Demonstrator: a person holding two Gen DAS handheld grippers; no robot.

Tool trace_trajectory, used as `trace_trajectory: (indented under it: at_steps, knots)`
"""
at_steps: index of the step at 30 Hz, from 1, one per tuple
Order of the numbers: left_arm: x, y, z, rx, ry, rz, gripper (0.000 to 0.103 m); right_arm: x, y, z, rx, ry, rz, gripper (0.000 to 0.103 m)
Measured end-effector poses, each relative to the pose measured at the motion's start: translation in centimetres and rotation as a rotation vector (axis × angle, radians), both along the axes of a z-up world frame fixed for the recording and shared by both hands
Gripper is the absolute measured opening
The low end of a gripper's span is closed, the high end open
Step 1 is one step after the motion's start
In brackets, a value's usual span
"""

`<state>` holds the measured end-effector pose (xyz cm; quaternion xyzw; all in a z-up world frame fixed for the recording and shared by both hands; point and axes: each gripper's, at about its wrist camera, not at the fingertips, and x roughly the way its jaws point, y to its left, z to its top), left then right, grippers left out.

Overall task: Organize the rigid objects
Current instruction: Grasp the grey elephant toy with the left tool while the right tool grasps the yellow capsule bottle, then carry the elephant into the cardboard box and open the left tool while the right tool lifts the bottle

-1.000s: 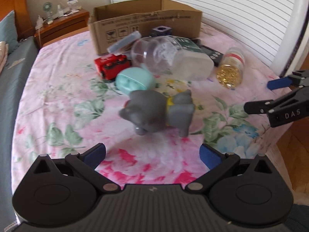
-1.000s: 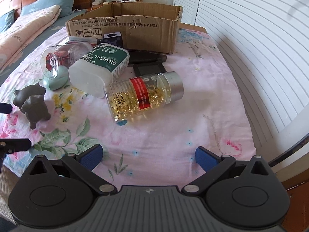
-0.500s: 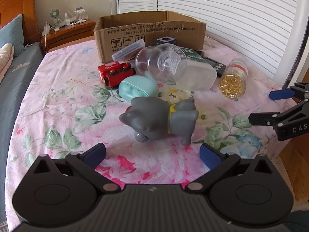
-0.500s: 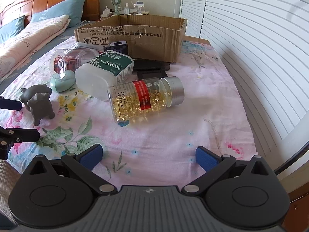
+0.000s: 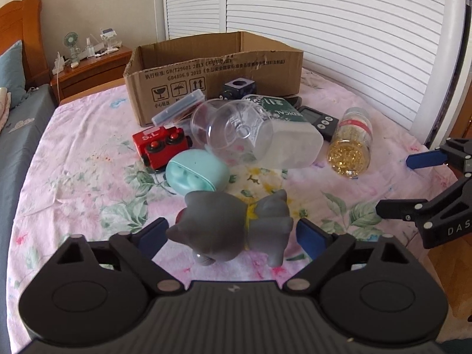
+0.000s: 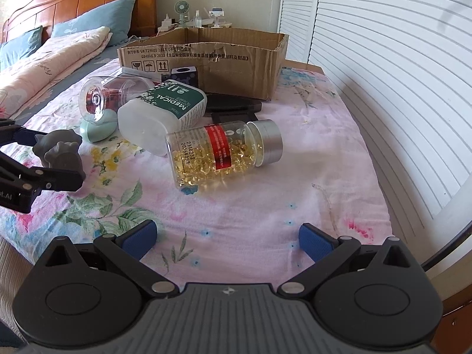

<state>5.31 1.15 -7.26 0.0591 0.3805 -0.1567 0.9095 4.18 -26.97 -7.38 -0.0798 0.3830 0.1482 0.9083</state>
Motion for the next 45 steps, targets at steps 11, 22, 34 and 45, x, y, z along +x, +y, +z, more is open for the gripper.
trace_trajectory:
  at_steps: [11,22,34,45]
  knots:
    - [0.3,1.2,-0.2,-0.03,0.031,0.058,0.071,1.3,-0.2,1.2,-0.004,0.021,0.062,0.103]
    - [0.2,1.6,-0.2,-0.03,0.036,0.056,0.071,5.9,0.0,2.5,0.012,0.04,0.207,0.103]
    - [0.7,1.6,-0.1,-0.029,0.052,0.035,0.071,8.2,1.9,1.9,-0.051,0.044,0.296,0.103]
    - [1.4,1.9,0.9,0.012,0.077,-0.042,0.071,8.2,2.8,2.3,-0.117,0.092,0.264,0.096]
